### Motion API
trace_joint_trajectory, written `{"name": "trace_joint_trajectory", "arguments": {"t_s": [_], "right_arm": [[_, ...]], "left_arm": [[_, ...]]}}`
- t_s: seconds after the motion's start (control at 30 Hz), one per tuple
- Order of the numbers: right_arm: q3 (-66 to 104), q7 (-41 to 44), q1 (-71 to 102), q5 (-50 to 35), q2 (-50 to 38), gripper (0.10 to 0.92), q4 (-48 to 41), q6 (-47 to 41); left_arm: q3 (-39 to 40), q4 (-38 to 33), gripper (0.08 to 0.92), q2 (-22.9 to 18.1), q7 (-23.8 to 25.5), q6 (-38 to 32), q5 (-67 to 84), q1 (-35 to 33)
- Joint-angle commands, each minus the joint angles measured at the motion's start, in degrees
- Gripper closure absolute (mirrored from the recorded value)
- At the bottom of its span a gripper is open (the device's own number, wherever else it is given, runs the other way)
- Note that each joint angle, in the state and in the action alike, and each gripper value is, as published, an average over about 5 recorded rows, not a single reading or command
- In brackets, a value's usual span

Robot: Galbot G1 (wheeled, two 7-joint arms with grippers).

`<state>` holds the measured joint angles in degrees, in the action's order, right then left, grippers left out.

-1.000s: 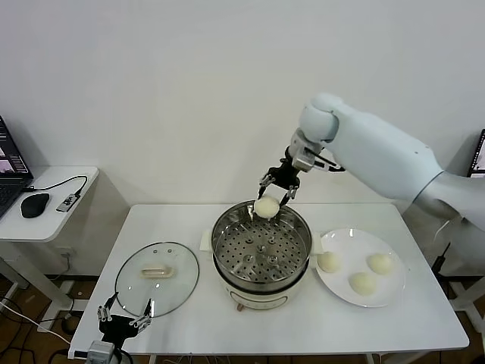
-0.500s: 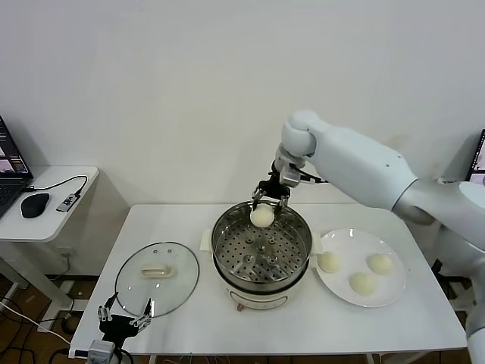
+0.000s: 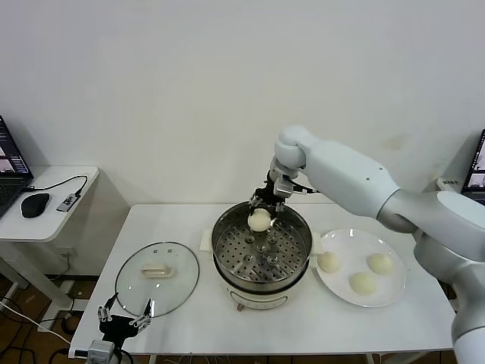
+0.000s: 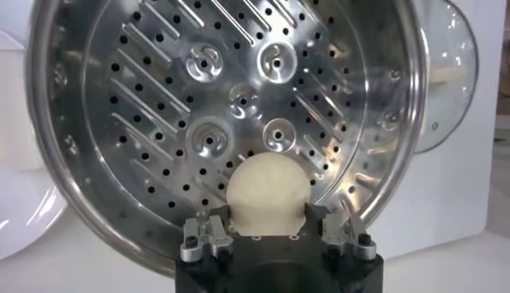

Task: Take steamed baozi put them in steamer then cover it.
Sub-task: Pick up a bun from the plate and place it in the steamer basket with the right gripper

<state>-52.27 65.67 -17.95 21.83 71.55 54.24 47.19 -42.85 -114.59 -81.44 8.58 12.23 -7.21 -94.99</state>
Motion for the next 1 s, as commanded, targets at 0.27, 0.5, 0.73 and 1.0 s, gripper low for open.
{"name": "trace_joint_trajectory", "arguments": {"t_s": [0.27,0.5,0.73,1.0], "right_arm": [[-0.1,-2.6,1.3,2.2,1.0,0.431,-2.0,0.2],[-0.4,-2.4,1.0,0.6,0.6,0.396,-1.4,-0.2],[0.0,1.1,-0.7,-7.1,-0.7,0.228,0.0,-3.2],[-1.0,8.5,-5.6,-20.9,-7.6,0.203,6.3,-13.3]], "left_arm": [[0.2,0.3,0.177,0.0,0.0,0.0,0.0,0.2],[0.1,0.3,0.177,0.1,0.1,0.0,0.0,0.1],[0.2,0.2,0.177,0.0,0.1,0.0,0.0,0.1],[0.1,-0.3,0.177,0.1,0.2,0.0,0.1,0.0]]}}
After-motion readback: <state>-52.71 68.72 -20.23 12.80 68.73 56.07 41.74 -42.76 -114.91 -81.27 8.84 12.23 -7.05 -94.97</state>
